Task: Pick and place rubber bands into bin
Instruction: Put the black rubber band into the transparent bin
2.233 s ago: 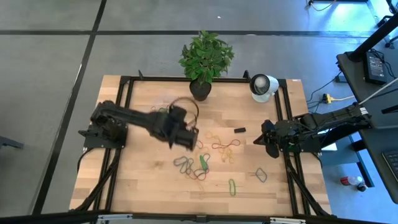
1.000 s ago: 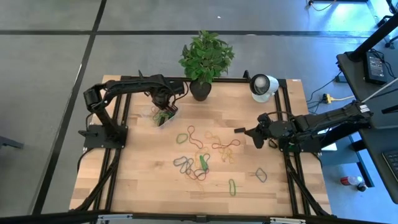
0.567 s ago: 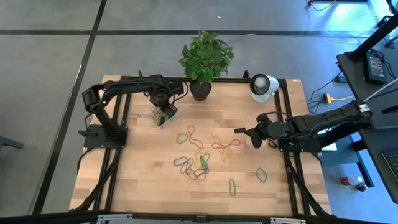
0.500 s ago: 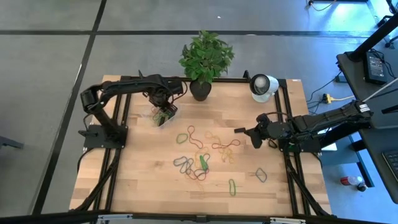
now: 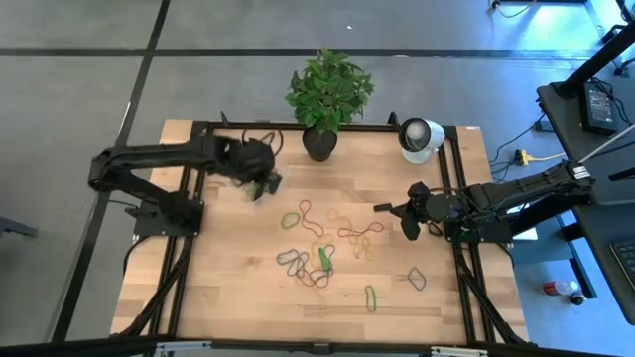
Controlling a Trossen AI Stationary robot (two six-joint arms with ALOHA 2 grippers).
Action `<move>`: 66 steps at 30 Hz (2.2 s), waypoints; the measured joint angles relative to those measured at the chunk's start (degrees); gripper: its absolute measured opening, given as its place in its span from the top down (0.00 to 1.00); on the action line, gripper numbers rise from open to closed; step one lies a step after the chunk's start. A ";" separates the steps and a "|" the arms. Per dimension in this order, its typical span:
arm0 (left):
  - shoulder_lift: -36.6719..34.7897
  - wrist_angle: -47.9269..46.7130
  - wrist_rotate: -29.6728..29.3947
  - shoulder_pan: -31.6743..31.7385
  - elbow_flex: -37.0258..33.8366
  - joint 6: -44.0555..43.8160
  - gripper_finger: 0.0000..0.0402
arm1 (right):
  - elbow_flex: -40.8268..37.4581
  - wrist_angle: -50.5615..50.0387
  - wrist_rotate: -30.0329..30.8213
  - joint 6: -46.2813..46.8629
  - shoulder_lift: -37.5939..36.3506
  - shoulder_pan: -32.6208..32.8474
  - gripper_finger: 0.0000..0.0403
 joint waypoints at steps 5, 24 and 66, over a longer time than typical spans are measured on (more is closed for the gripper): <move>1.42 5.86 -3.13 -10.54 0.00 -0.19 0.94 | 0.00 0.18 0.02 -0.20 0.00 -0.01 0.98; 7.46 54.34 -4.74 -26.48 -23.82 9.54 1.00 | 9.94 -5.74 -2.55 -4.53 5.11 -0.70 1.00; -24.15 53.14 3.60 -17.65 -35.91 26.71 1.00 | 16.02 -39.94 -28.96 -5.46 49.74 -17.44 0.96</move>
